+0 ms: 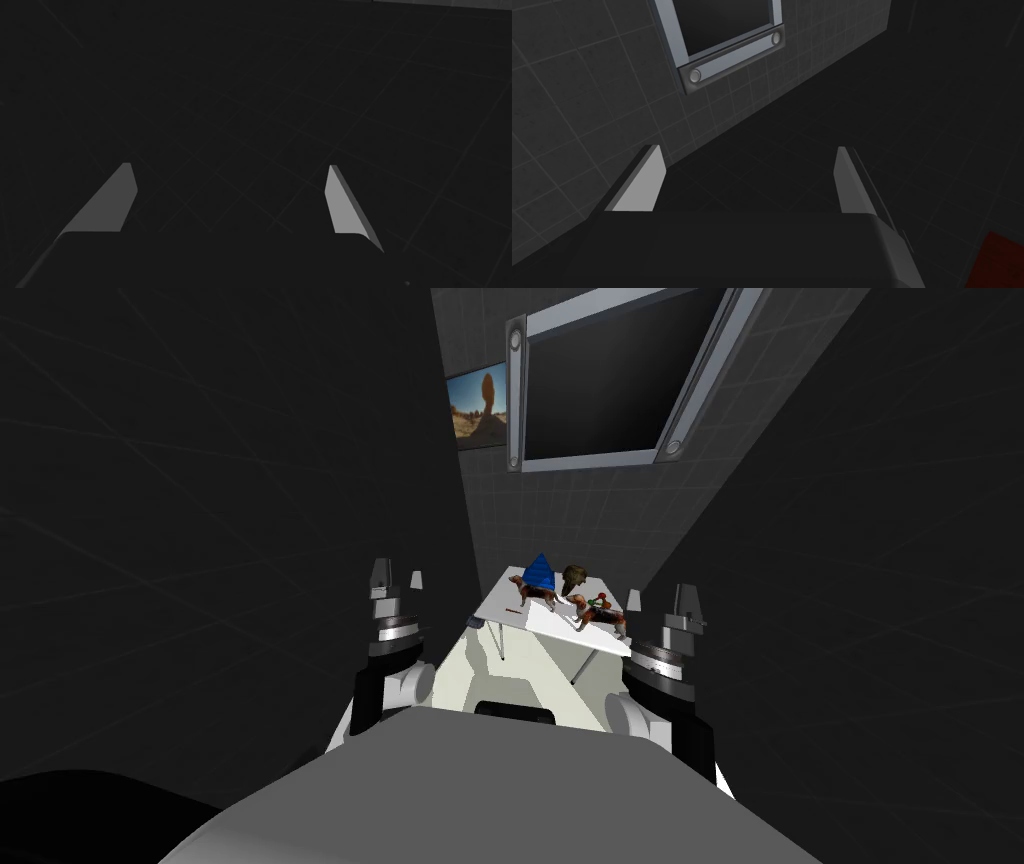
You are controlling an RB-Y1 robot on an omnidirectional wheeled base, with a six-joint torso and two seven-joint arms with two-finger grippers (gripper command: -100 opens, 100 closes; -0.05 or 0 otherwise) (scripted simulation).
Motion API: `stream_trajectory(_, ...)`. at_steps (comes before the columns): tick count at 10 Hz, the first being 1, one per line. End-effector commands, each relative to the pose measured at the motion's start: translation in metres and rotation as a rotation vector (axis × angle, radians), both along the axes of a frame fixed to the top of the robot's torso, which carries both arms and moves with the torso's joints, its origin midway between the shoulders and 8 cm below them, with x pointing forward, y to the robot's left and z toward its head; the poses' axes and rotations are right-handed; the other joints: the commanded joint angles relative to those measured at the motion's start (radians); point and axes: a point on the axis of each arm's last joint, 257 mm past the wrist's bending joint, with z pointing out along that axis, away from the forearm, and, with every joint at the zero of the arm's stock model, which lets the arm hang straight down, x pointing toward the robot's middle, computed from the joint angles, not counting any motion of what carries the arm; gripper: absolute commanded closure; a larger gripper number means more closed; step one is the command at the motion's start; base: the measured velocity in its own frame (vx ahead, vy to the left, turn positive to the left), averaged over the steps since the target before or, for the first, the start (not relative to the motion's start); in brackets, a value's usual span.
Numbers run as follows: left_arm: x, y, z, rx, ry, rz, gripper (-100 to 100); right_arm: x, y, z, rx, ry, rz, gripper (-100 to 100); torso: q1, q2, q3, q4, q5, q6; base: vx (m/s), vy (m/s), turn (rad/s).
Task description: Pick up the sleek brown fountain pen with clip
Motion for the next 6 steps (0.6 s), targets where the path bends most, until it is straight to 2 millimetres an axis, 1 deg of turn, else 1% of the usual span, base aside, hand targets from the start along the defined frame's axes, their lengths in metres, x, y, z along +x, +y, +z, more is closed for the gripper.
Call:
stream_trajectory(1,0.006,-0.003,-0.002,0.016,0.019,-0.019,-100,0.0,0.0,0.0,0.0,0.0,0.0,0,0.0,0.0,0.0,0.0,0.0,0.0,0.005,0.006,-0.016)
stream_trajectory(3,0.019,-0.007,-0.009,0.035,0.063,-0.053,-100,0.0,0.0,0.0,0.0,0.0,0.0,0,0.001,-0.001,0.0,0.0,0.0,0.0,0.013,0.023,-0.027)
stream_trajectory(5,0.036,-0.01,-0.019,0.043,0.117,-0.09,-100,0.0,0.0,0.0,0.0,0.0,0.0,0,0.002,-0.001,-0.001,0.0,0.001,0.0,0.022,0.037,-0.051)
stream_trajectory(6,0.038,-0.01,-0.021,0.042,0.127,-0.09,-100,0.0,0.0,0.0,0.0,0.0,0.0,0,0.003,-0.002,-0.001,0.0,0.001,0.0,0.018,0.028,-0.014)
